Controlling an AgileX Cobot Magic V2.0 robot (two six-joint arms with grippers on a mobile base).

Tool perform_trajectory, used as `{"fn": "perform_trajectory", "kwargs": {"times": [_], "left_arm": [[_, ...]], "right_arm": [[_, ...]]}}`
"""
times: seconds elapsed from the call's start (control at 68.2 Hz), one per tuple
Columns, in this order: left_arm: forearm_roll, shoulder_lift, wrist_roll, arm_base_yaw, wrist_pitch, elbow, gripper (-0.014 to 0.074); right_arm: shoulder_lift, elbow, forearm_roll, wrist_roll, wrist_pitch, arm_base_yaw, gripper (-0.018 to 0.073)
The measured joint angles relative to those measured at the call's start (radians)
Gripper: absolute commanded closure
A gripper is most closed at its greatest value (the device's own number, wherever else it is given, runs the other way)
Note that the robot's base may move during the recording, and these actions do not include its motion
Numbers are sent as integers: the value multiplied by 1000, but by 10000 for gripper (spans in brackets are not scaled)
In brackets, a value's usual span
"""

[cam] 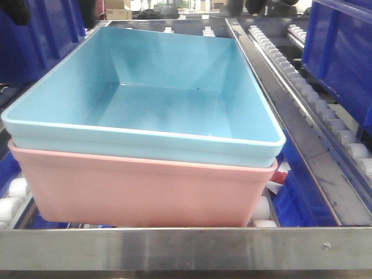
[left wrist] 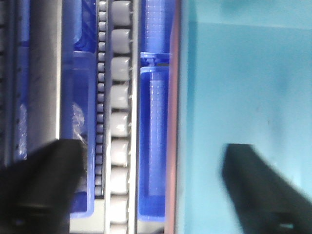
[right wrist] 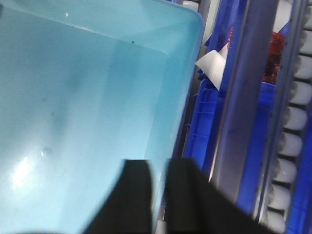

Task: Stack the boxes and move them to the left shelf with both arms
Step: 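Raise both grippers up and away from the placed bins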

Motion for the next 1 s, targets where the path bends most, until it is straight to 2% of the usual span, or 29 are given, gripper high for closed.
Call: {"fn": "perform_trajectory", "kwargs": {"times": [0.073, 0.103, 0.161, 0.381, 0.572, 0.806, 0.997], "left_arm": [[0, -5, 4, -7, 16, 0, 588], [0, -5, 4, -9, 24, 0, 633], [0, -5, 6, -19, 31, 0, 592], [9, -34, 10, -73, 25, 78, 608], [54, -132, -14, -132, -57, 218, 608], [82, -395, -22, -194, -220, 469, 608], [90, -690, -22, -198, -347, 679, 608]], "right_arm": [[-5, 0, 0, -2, 11, 0, 503], [-6, 0, -6, -2, 15, 0, 503], [-13, 17, -16, -2, 12, 0, 503], [-80, 198, -56, -2, -88, 0, 503], [-187, 369, -60, -2, -197, 0, 503], [-418, 559, -60, -4, -306, 2, 503], [-665, 712, -60, -4, -406, 2, 503]]}}
